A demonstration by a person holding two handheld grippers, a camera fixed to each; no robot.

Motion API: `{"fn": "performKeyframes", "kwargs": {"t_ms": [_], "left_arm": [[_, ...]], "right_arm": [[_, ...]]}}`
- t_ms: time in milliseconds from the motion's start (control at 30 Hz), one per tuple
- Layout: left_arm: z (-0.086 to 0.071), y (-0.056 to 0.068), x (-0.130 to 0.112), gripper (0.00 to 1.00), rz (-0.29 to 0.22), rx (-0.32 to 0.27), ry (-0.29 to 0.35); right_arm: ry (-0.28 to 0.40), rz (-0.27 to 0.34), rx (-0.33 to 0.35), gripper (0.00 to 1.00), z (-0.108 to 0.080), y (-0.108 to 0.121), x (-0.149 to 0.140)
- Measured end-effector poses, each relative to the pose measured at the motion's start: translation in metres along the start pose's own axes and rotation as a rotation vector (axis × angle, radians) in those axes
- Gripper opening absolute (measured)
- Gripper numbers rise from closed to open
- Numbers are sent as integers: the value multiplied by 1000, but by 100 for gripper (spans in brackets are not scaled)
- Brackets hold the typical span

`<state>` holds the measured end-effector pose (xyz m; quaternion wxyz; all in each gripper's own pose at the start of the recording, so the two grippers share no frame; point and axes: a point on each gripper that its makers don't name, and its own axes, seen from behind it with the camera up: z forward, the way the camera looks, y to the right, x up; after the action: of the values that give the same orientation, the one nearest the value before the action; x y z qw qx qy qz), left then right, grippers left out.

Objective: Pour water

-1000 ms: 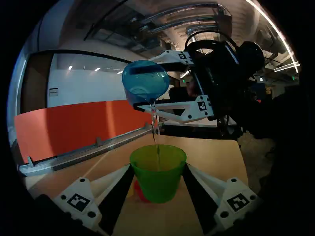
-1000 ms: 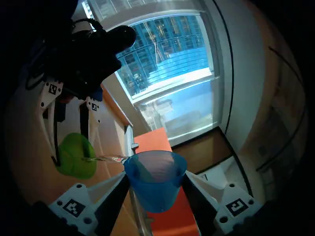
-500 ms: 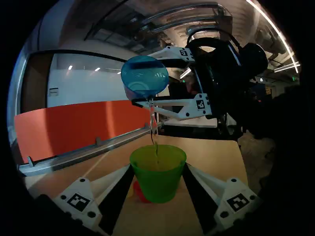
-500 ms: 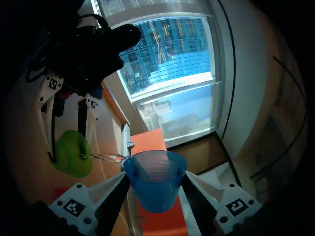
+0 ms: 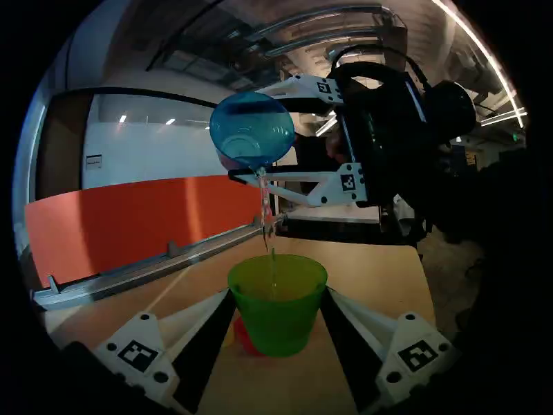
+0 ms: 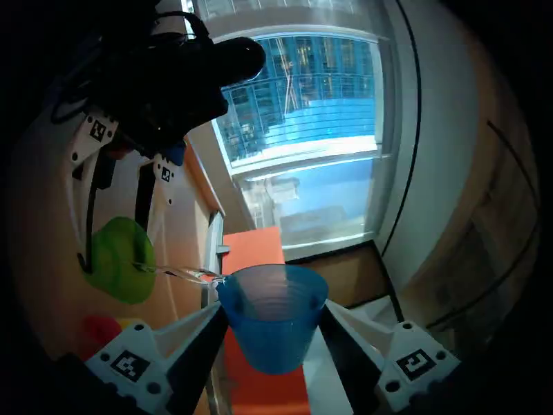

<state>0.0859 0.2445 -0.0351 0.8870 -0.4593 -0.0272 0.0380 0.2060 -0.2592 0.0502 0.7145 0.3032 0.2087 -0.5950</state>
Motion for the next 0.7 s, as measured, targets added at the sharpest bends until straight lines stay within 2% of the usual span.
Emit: {"fn": "performKeyframes", "kwargs": {"t_ms": [700], "left_arm": [[-1, 0, 4, 84, 9, -2, 1]], "right_arm": [[-6, -121, -26, 87, 2, 7, 6]]}}
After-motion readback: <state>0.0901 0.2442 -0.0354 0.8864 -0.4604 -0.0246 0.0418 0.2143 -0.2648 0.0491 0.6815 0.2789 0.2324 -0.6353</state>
